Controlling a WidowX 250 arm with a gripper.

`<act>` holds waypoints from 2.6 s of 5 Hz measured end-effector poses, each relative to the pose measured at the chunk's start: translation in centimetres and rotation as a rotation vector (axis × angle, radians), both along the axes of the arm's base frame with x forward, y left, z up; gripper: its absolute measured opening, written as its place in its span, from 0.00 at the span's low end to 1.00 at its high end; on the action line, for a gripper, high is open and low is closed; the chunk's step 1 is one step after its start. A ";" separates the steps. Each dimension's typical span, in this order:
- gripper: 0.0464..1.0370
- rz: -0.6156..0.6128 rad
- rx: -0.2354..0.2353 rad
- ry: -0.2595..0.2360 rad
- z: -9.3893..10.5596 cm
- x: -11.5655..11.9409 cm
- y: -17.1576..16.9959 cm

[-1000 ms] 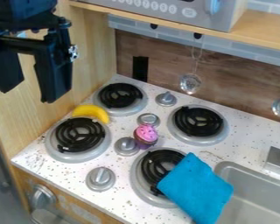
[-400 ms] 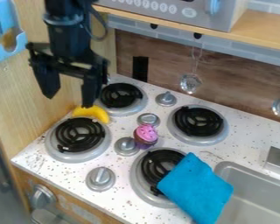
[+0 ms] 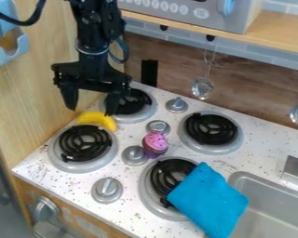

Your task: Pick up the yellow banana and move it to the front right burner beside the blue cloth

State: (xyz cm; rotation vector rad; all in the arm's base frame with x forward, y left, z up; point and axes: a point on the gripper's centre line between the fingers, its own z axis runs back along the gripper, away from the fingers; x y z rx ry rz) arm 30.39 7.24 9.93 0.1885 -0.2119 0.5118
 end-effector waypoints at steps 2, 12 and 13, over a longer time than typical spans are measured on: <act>0.97 0.221 -0.046 -0.163 -3.5 2.7 3.5; 0.97 0.968 0.013 -0.200 -12.9 11.2 12.0; 0.97 0.971 -0.015 -0.202 -13.4 11.9 12.1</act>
